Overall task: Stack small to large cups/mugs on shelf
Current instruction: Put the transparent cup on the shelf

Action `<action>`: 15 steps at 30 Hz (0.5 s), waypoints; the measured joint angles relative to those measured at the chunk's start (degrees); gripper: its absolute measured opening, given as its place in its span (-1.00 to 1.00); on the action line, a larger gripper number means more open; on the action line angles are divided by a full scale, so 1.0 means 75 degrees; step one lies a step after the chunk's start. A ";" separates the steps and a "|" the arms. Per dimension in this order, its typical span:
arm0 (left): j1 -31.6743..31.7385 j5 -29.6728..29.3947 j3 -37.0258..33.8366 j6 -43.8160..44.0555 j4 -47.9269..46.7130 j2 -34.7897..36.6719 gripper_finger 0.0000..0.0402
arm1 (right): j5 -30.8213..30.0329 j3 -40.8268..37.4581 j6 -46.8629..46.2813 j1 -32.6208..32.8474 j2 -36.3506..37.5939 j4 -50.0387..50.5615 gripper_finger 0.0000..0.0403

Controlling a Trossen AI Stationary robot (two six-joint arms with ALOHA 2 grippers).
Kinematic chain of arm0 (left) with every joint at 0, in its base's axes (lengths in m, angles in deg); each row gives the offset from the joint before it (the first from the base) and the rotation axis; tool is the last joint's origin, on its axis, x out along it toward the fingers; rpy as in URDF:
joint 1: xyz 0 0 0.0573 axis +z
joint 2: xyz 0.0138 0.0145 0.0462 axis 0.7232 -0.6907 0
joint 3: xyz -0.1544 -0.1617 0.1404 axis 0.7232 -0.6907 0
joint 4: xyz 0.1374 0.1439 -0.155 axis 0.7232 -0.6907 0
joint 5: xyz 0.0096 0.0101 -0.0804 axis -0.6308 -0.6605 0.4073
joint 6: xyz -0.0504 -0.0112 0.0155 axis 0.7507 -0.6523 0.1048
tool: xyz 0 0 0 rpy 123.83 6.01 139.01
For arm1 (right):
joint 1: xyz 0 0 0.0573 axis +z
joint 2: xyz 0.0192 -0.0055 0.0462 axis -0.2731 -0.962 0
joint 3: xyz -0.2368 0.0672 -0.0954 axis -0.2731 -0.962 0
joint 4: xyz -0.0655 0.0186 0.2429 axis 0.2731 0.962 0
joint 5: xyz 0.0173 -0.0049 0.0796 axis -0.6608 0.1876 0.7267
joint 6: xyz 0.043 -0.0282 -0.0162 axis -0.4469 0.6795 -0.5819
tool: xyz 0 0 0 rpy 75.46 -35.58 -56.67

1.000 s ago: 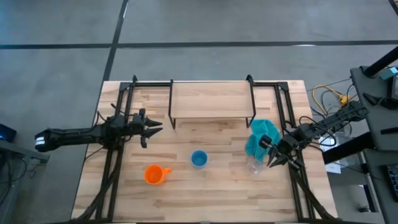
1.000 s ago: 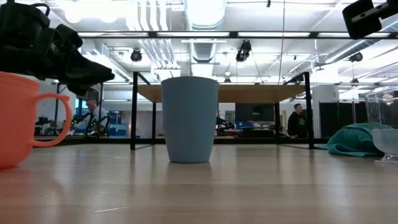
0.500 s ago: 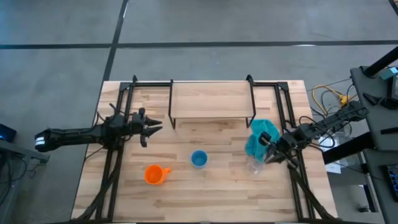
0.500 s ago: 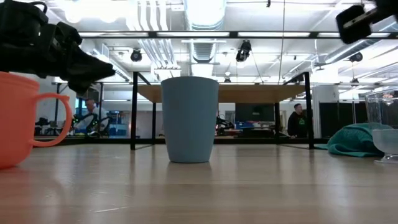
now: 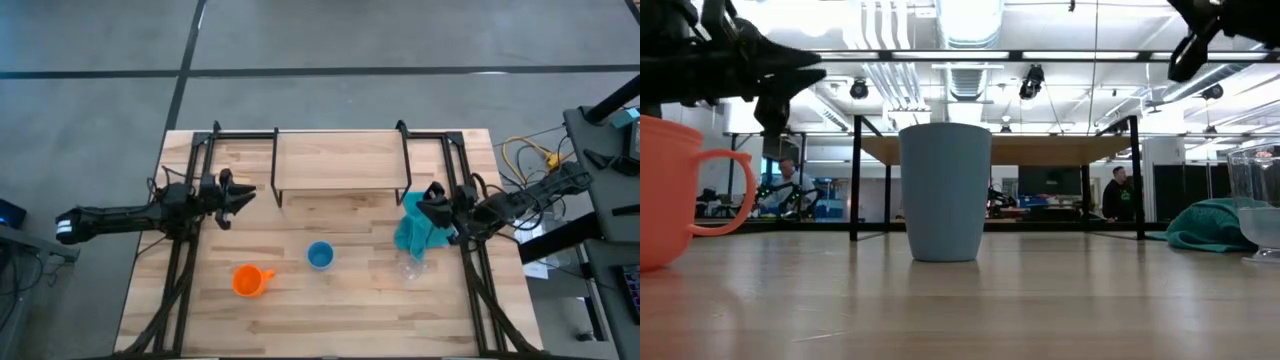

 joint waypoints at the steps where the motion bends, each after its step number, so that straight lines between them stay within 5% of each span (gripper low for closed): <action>1: 0.0000 0.0218 0.0092 0.0039 -0.0119 -0.0001 -0.50 | -0.0002 0.0127 -0.0006 -0.0001 -0.0038 0.0002 -0.86; 7: -0.0003 0.1616 0.1620 -0.0161 -0.1179 -0.0300 -0.50 | 0.0513 0.1498 0.0320 0.0001 -0.0610 0.0538 -0.86; 15: -0.0003 0.1639 0.4876 -0.1160 -0.6320 -0.1616 -0.51 | 0.0832 0.3900 0.1863 0.0001 -0.1898 0.3414 -0.86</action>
